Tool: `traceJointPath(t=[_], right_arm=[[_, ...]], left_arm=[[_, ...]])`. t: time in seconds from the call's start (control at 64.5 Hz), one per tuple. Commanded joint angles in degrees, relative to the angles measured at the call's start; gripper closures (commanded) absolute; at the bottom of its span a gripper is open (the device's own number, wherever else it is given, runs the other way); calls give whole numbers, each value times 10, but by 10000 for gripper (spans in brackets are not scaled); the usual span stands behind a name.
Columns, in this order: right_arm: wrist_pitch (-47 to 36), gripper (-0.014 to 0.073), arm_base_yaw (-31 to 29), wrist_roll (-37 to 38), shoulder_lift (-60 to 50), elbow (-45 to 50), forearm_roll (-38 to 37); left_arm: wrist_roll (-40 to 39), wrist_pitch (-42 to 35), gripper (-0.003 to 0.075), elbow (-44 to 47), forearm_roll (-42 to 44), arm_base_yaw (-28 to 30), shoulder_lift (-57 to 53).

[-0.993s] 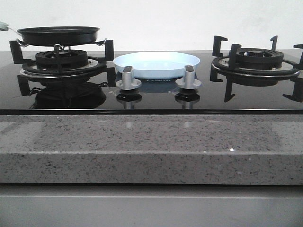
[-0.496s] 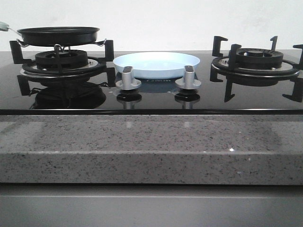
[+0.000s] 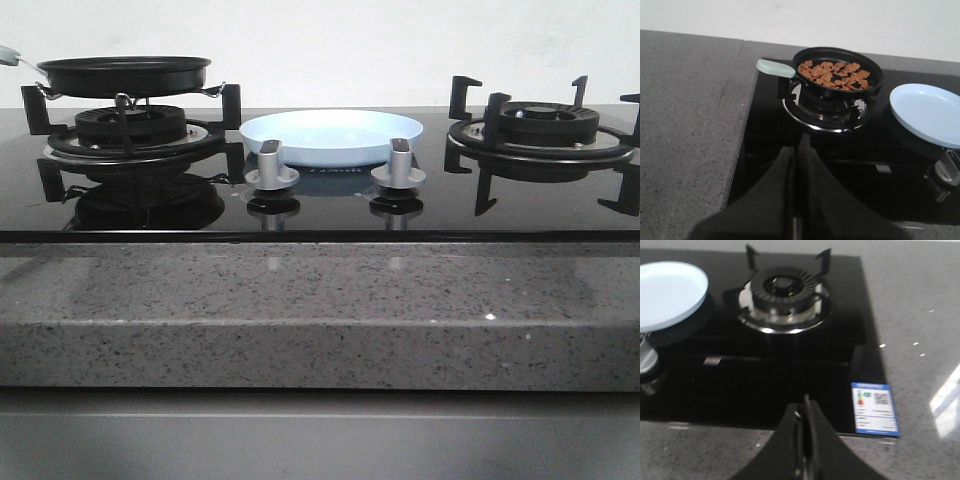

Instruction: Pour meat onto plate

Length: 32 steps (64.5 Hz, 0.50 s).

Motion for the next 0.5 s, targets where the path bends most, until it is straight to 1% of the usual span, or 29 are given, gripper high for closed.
traceJointPath(t=[0.0,0.124,0.388,0.434,0.481], right_arm=[[-47,662,24,-4,21,-21,0],[-49,662,52,-4,36,-21,0],[-45,654,53,-4,38,-21,-3],[-43,614,53,-4,38,-21,-4],[-42,548,53,-4,38,-21,-5]], left_arm=[[-3,-40,741,-19,-2,-3,23],[-3,-39,741,-19,-2,-3,42],[-3,-34,740,-19,-2,-3,57],[-3,-34,730,-19,-2,-3,57],[-3,-34,691,-19,-2,-3,57]])
